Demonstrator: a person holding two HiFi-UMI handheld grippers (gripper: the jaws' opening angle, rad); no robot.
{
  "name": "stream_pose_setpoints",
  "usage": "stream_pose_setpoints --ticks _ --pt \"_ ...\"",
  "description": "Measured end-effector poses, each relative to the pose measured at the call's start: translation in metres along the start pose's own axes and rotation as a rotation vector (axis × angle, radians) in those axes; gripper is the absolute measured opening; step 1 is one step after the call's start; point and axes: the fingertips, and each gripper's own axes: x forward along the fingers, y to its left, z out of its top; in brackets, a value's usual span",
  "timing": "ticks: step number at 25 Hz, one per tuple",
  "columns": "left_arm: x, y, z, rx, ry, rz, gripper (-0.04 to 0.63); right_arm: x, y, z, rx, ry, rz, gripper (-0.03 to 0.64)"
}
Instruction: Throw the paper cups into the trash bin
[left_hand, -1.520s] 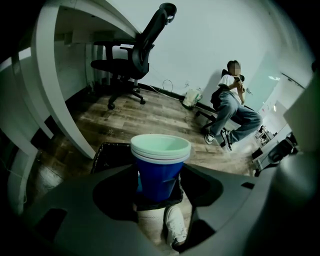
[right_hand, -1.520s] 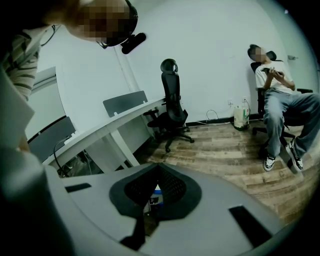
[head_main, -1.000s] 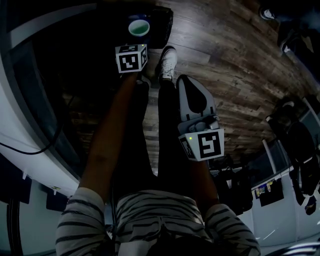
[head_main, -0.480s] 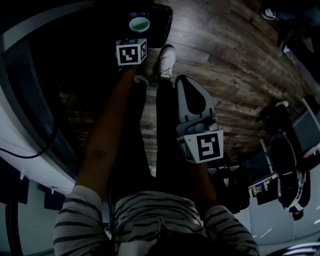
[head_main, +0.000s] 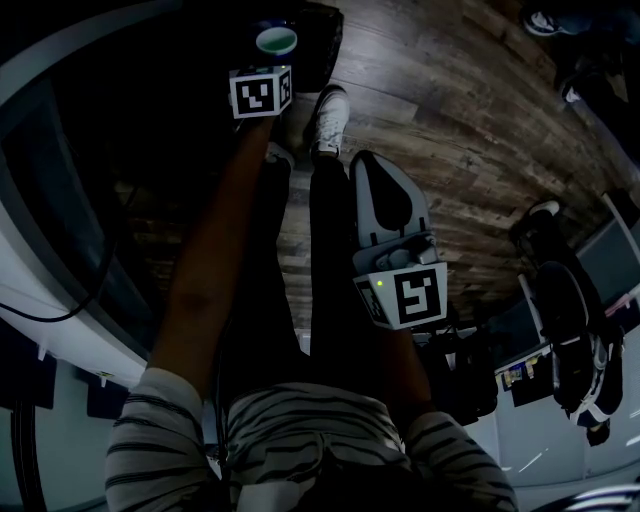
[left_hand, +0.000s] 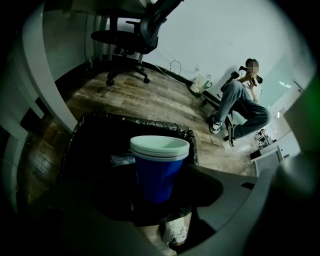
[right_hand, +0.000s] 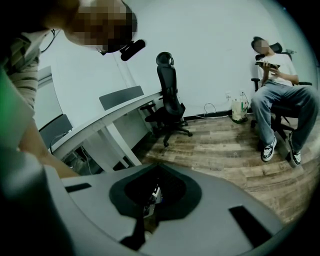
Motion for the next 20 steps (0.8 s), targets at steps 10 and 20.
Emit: stream_pose_setpoints --ticks 10,20 --pt "0.002 0.001 0.002 -0.021 0.008 0.021 0.284 -0.001 -0.003 0.003 0.001 -0.023 0.002 0.009" --pt "-0.01 -0.007 0.005 -0.03 -0.008 0.019 0.27 -0.006 -0.004 0.003 -0.004 -0.007 -0.004 0.009"
